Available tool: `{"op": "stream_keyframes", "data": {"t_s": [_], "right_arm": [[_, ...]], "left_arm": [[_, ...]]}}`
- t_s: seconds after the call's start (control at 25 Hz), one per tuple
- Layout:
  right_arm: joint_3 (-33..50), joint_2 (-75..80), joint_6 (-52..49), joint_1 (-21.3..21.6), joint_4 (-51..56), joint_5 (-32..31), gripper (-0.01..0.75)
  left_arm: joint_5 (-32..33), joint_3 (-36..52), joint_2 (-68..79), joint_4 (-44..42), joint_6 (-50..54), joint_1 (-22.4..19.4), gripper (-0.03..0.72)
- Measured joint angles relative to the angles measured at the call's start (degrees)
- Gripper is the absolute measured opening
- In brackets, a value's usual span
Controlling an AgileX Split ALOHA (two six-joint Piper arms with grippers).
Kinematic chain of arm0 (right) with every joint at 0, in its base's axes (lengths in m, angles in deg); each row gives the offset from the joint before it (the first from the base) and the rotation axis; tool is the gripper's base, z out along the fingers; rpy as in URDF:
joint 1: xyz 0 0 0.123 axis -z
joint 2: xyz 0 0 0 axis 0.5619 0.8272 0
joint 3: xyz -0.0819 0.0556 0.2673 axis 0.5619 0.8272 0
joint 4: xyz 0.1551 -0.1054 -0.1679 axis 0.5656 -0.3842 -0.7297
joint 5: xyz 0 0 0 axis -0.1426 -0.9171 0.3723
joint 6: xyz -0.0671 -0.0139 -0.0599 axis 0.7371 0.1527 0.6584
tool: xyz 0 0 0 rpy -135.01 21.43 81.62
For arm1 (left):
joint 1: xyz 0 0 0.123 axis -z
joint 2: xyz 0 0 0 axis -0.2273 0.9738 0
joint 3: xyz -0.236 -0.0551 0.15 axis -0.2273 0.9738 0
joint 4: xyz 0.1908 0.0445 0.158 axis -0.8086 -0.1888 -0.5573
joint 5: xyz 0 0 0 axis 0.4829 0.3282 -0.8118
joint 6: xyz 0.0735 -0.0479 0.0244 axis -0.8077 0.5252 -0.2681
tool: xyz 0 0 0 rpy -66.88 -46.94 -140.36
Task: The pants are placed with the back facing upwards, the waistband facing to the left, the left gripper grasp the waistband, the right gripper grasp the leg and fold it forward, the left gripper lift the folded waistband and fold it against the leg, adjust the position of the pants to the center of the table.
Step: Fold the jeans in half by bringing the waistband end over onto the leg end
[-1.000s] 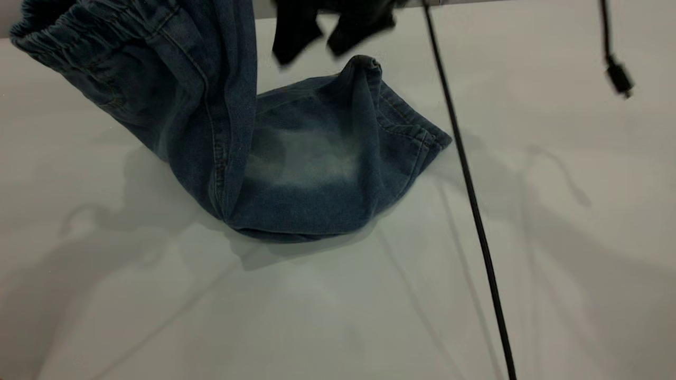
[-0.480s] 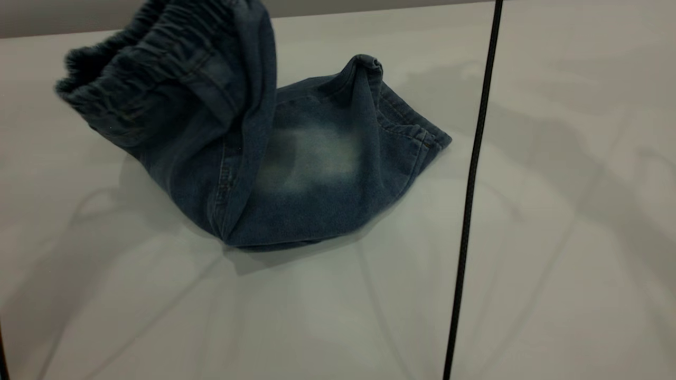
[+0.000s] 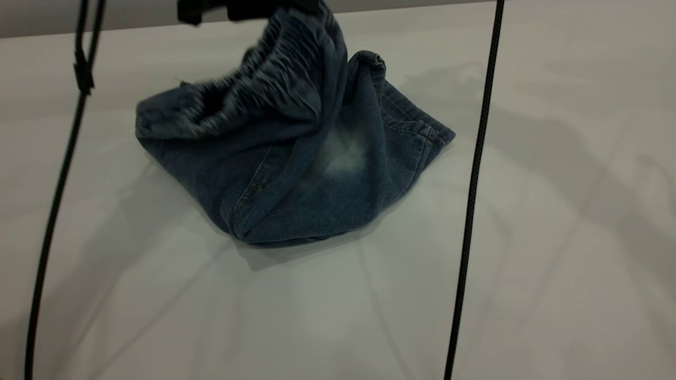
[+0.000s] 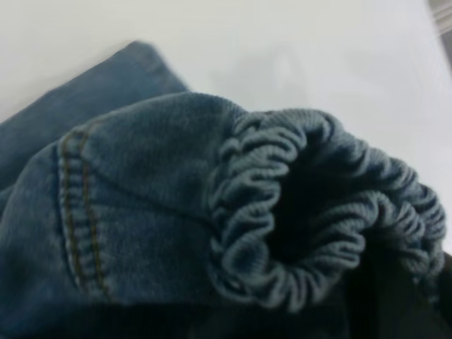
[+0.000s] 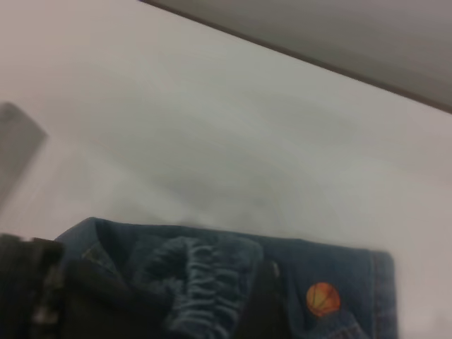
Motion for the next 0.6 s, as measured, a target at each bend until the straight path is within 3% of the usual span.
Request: {"op": "stream_keyframes", "data": {"t_s": [0.4, 0.6], "right_arm": [[0.0, 0.1, 0.1, 0.0, -0.3, -1.5, 0.542], [0.0, 0.1, 0.1, 0.0, -0.3, -3.9, 0.542]], "left_arm": [[1.3, -5.7, 7.1, 0.0, 0.2, -0.1, 0.085], [1.1, -6.0, 7.1, 0.0, -0.1, -0.1, 0.153]]}}
